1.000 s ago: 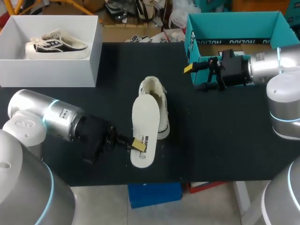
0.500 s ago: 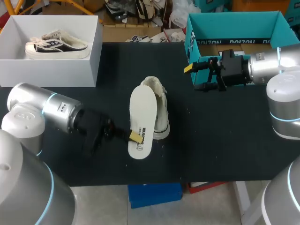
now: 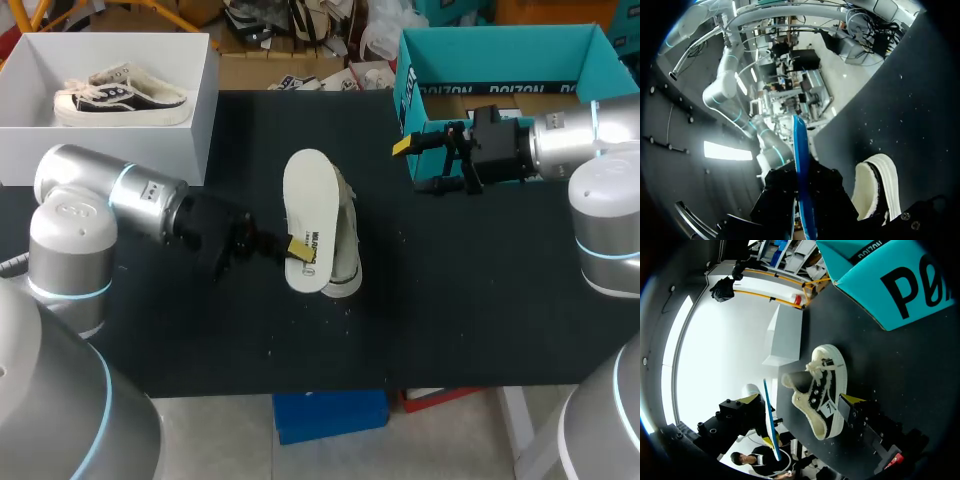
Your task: Take the shoe out of the shoebox, open the shoe tongue, remove and reinsert the insole, then place the shoe into the shoebox
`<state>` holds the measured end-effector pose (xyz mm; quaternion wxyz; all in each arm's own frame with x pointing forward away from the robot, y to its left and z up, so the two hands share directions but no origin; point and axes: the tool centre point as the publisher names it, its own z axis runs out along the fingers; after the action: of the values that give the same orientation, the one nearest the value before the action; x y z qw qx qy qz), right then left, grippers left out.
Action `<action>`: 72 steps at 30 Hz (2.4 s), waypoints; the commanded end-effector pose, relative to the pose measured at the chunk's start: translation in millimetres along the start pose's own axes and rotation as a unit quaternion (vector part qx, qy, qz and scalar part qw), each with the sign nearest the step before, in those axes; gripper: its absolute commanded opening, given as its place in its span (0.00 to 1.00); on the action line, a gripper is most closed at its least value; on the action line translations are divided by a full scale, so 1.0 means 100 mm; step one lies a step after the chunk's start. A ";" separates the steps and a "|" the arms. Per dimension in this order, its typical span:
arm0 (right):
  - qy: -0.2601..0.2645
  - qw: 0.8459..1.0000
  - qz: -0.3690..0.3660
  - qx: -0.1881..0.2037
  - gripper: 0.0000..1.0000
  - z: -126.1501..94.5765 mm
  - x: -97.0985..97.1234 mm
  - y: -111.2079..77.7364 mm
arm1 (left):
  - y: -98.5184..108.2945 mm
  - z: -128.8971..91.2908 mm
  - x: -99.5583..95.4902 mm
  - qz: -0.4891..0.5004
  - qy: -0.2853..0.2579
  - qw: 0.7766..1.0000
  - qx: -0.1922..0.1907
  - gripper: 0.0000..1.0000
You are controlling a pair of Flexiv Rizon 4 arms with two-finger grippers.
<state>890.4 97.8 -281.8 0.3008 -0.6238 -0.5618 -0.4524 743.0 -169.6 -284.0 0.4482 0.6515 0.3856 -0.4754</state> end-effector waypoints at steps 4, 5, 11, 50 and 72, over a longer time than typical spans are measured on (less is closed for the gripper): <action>0.001 1.000 0.000 -0.001 1.00 0.01 0.00 0.00 | 0.15 0.09 0.04 0.004 -0.006 1.000 -0.002 0.00; 0.001 1.000 0.000 -0.001 1.00 0.01 0.00 0.00 | 0.15 0.09 0.04 0.004 -0.006 1.000 -0.002 0.00; 0.010 1.000 -0.004 0.000 1.00 0.03 0.01 -0.02 | 0.15 0.09 0.04 0.004 -0.006 1.000 -0.002 0.00; 0.121 0.991 -0.041 0.039 0.43 0.92 0.50 -0.67 | 0.15 0.09 0.04 0.004 -0.006 1.000 -0.002 0.00; 0.111 0.992 -0.032 0.043 0.00 0.91 0.42 -0.65 | -0.02 -0.05 -0.17 -0.050 0.200 0.979 -0.007 1.00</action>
<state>845.9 207.0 -289.6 0.3742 -0.5365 -0.5643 -0.5036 755.6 -179.9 -289.6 0.4109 0.6749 0.4180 -0.4484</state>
